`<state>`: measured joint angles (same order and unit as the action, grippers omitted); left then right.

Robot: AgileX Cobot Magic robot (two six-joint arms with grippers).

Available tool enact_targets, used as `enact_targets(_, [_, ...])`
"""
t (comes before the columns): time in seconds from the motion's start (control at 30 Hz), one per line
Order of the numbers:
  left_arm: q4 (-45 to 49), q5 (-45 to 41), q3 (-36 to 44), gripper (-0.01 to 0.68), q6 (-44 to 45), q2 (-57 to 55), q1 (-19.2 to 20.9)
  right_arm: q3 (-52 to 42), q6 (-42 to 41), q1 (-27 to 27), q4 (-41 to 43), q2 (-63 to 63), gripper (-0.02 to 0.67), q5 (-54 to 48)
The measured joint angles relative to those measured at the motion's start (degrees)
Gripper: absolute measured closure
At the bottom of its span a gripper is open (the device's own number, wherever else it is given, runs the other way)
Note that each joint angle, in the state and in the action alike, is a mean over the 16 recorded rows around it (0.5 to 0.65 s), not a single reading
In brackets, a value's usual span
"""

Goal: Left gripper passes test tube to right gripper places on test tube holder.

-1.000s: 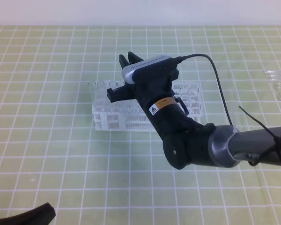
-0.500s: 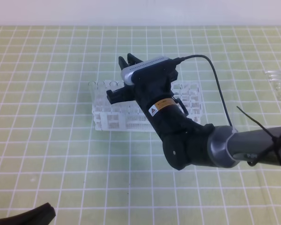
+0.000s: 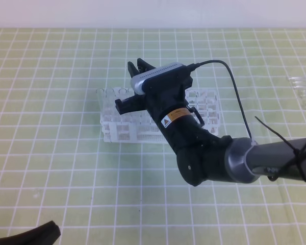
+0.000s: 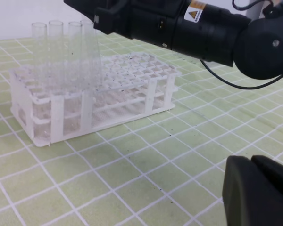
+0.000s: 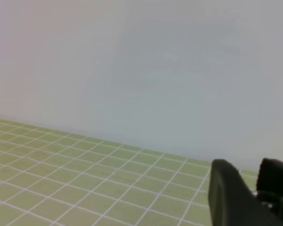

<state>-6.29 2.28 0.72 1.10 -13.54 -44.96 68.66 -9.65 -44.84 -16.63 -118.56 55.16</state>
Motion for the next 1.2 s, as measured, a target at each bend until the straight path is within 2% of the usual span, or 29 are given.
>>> enact_targets(0.83, [0.0,0.0,0.1,0.673,0.0,0.0,0.0,-2.5,0.2,0.0,0.0,-0.2,0.55,4.6])
enact_targets(1.2, [0.0,-0.1,-0.1,0.673,0.0,0.1,0.0,-2.8,0.2,0.0,0.1,0.1,0.448,4.7])
